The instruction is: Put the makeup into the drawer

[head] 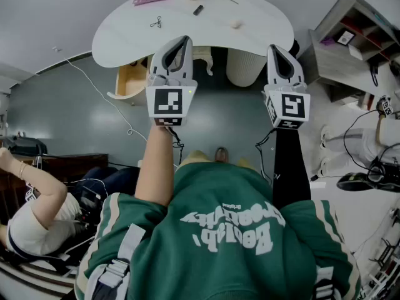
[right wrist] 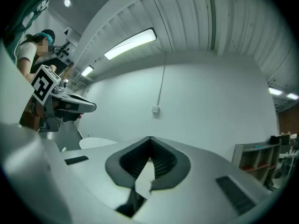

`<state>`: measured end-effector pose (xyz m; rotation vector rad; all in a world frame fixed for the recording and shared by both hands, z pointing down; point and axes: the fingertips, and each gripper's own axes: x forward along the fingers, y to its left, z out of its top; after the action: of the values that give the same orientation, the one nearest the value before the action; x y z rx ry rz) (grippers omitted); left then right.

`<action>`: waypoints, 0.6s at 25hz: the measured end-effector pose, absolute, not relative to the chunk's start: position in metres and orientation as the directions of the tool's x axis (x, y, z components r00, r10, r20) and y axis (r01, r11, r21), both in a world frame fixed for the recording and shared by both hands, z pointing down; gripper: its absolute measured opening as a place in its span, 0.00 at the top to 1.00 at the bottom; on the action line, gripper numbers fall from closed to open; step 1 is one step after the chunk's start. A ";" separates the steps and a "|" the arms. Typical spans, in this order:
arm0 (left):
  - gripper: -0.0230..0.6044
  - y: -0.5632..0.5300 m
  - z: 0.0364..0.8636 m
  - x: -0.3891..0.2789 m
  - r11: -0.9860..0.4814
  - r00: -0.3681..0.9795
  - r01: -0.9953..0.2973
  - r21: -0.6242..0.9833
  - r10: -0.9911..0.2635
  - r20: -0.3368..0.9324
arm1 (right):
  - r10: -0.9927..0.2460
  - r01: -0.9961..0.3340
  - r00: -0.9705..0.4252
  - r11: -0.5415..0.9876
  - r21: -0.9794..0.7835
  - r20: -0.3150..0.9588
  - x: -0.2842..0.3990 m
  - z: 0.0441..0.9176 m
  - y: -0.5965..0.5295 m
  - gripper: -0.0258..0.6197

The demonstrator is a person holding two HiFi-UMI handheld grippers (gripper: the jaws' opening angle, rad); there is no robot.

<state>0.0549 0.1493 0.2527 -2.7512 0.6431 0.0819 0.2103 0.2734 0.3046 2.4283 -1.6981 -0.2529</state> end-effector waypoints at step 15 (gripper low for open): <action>0.94 0.153 0.258 0.041 -0.844 0.894 -0.447 -0.295 -0.433 -0.116 | -0.946 -0.928 0.316 -0.323 0.186 -0.068 0.199 0.310 0.278 0.95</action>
<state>0.0411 0.1532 0.2581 -2.7442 0.6549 0.0641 0.1994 0.2780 0.3100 2.4554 -1.7571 -0.2498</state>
